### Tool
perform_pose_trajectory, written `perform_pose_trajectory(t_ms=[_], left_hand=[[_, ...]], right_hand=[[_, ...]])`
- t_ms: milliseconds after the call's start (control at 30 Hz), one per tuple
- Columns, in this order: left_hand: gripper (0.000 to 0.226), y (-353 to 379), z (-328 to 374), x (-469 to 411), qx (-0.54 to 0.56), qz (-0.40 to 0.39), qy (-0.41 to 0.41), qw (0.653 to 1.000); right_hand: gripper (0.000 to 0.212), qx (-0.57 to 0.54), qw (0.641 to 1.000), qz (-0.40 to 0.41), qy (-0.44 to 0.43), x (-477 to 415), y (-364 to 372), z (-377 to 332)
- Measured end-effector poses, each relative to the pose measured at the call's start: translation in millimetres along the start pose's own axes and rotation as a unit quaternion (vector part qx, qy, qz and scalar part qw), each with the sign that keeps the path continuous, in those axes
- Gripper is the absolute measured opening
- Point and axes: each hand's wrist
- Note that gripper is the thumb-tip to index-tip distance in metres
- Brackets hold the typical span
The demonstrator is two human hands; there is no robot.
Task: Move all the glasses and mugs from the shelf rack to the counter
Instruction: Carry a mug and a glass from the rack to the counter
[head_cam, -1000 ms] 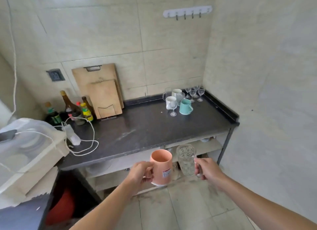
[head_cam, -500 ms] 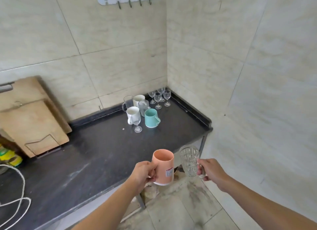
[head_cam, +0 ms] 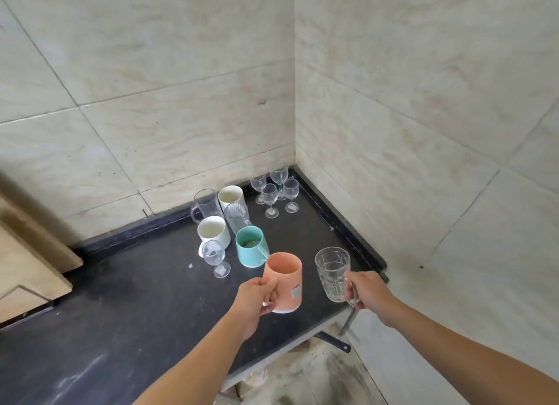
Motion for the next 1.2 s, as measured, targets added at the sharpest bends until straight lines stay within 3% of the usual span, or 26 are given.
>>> perform_pose_trajectory(t_ms=[467, 967, 1200], left_hand=[[0.03, 7.6, 77.8, -181.3, 0.038, 0.01, -0.026, 0.999], [0.025, 31.2, 77.9, -237.4, 0.107, 0.081, -0.052, 0.989], [0.025, 46.2, 68.1, -234.5, -0.073, 0.153, -0.043, 0.985]], right_hand=[[0.042, 0.016, 0.999, 0.028, 0.042, -166.4, 33.1, -70.1], [0.037, 0.036, 0.998, -0.013, 0.059, -269.6, 50.6, -79.4], [0.04, 0.115, 0.992, -0.056, -0.01, -277.7, 42.7, -81.0]])
Point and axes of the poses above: each hand's wrist, its own x-axis away from the middle knuckle, its own y-axis out of the palm, z = x × y, and after that the axes turned 12 degrees about -x, right-handed
